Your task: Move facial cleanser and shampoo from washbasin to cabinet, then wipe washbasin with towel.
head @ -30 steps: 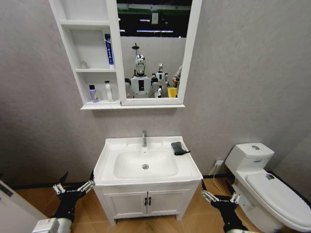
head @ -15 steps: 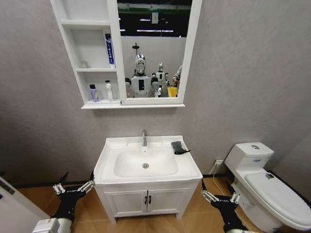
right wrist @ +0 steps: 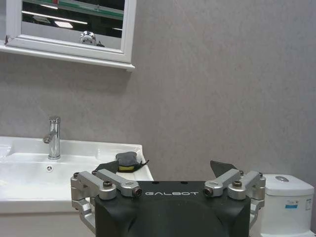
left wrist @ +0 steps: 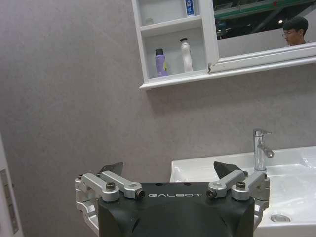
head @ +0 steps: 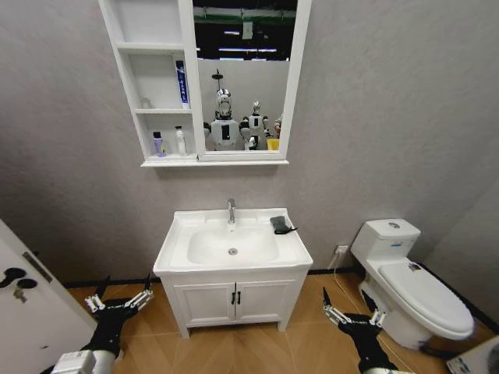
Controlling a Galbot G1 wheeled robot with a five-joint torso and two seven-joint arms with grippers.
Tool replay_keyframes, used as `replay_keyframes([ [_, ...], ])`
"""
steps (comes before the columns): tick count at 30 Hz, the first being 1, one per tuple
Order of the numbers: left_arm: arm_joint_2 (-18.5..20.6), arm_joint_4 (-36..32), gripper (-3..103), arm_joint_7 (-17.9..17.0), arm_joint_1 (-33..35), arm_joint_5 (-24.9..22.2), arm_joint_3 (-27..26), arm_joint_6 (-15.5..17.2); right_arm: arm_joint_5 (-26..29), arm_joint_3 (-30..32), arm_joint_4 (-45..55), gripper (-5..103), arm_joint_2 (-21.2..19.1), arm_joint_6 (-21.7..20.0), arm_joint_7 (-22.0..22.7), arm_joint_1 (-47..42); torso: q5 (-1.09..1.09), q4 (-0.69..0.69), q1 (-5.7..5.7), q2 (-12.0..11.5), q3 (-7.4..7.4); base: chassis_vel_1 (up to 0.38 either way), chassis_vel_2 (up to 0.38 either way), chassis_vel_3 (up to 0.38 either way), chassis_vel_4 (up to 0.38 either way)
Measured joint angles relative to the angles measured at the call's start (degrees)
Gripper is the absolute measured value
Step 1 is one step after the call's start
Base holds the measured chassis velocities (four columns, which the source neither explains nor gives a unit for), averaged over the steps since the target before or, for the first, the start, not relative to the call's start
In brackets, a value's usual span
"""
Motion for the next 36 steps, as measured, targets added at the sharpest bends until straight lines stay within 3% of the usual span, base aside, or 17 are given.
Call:
replay_keyframes([
  [3,0.0,0.0,100,0.0,0.0,0.0,0.0,0.0,0.0,0.0,0.0,100,0.0,0.0,0.0,0.0,0.09,0.0,0.01,0.0,0.01,0.347,-0.334,-0.347,0.342],
  [8,0.0,0.0,100,0.0,0.0,0.0,0.0,0.0,0.0,0.0,0.0,100,0.0,0.0,0.0,0.0,-0.05,0.0,-0.01,0.0,-0.01,0.356,-0.368,-0.353,0.366],
  [11,0.0,0.0,100,0.0,0.0,0.0,0.0,0.0,0.0,0.0,0.0,100,0.0,0.0,0.0,0.0,0.1,0.0,0.01,0.0,0.01,0.379,-0.376,-0.357,0.364],
  [14,0.0,0.0,100,0.0,0.0,0.0,0.0,0.0,0.0,0.0,0.0,100,0.0,0.0,0.0,0.0,-0.02,-0.01,-0.01,0.0,0.0,0.367,-0.364,-0.336,0.349],
  [16,0.0,0.0,100,0.0,0.0,0.0,0.0,0.0,0.0,0.0,0.0,100,0.0,0.0,0.0,0.0,0.14,0.0,0.01,0.0,0.01,0.349,-0.329,-0.368,0.343],
  [17,0.0,0.0,100,0.0,0.0,0.0,0.0,0.0,0.0,0.0,0.0,100,0.0,0.0,0.0,0.0,-0.02,0.0,-0.01,0.0,0.0,0.263,-0.336,-0.302,0.323],
  [19,0.0,0.0,100,0.0,0.0,0.0,0.0,0.0,0.0,0.0,0.0,100,0.0,0.0,0.0,0.0,-0.04,0.01,-0.03,0.0,-0.01,0.263,-0.336,-0.287,0.317],
  [22,0.0,0.0,100,0.0,0.0,0.0,0.0,0.0,0.0,0.0,0.0,100,0.0,0.0,0.0,0.0,0.08,-0.01,-0.05,0.0,-0.01,0.221,-0.147,-0.269,0.215],
  [25,0.0,0.0,100,0.0,0.0,0.0,0.0,0.0,0.0,0.0,0.0,100,0.0,0.0,0.0,0.0,0.0,-0.01,-0.05,0.0,-0.02,0.097,-0.01,-0.097,0.109],
  [28,0.0,0.0,100,0.0,0.0,0.0,0.0,0.0,0.0,0.0,0.0,100,0.0,0.0,0.0,0.0,0.08,-0.02,0.01,0.0,0.01,-0.034,-0.004,-0.031,0.004],
  [36,0.0,0.0,100,0.0,0.0,0.0,0.0,0.0,0.0,0.0,0.0,100,0.0,0.0,0.0,0.0,0.03,0.01,0.08,0.0,0.03,-0.04,0.039,0.079,-0.035],
])
